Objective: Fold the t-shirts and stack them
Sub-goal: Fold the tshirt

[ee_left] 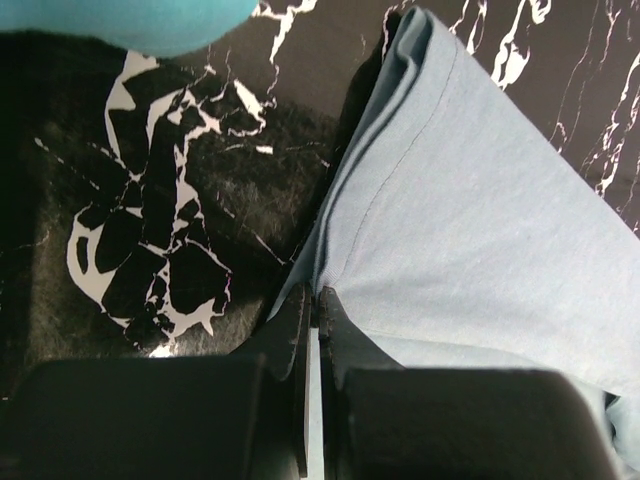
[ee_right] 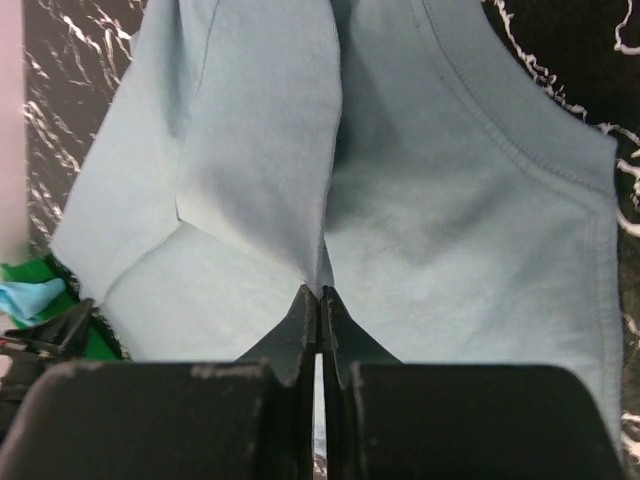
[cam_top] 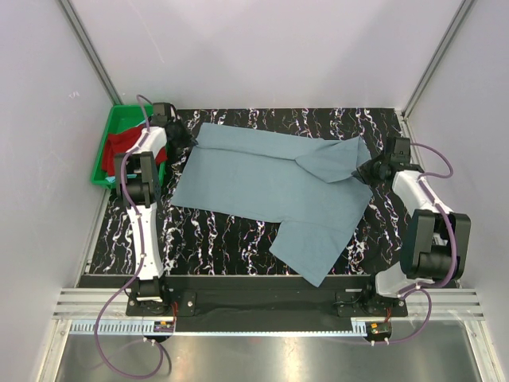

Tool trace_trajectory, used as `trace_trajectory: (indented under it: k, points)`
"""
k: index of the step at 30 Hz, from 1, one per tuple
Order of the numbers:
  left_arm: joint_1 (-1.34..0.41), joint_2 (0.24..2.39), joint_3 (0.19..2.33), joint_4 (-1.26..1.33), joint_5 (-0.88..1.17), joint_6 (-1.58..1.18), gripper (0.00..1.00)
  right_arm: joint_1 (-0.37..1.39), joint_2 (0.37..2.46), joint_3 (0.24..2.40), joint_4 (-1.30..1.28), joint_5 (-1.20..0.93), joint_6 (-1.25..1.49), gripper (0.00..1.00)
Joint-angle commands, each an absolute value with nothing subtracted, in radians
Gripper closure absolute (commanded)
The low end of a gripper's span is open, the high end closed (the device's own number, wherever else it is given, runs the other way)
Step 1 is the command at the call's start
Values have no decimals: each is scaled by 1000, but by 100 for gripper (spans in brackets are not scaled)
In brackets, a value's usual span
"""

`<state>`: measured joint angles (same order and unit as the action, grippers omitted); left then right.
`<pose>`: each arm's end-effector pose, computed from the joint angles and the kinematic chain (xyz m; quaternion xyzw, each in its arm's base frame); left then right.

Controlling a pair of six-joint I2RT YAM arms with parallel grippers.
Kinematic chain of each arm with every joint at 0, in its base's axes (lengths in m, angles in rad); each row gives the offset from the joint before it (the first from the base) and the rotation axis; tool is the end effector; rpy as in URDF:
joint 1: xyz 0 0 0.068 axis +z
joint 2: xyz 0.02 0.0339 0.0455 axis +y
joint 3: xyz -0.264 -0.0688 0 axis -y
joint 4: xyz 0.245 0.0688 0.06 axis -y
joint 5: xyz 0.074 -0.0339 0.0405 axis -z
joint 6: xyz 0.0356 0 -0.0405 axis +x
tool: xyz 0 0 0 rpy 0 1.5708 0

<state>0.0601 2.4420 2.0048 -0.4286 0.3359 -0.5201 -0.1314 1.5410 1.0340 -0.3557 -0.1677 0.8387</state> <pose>0.5388 0.0207 0.1522 -0.2094 0.9032 -0.2304 0.2957 0.3244 -0.0369 0.2280 0.4101 0.8404 0.1933 0.2969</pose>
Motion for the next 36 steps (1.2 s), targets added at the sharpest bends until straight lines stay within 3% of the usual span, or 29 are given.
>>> trace_trajectory:
  k: [1,9,36]
  points:
    - [75,2456,2066,-419,311,-512,100,-137,1468,999,-333,-170,916,100]
    - [77,2480,2089,-420,322,-529,100,-121,1454,865,-288,-135,1133,100]
    - [84,2491,2089,-416,347,-538,100,35,1378,739,-227,-14,1448,100]
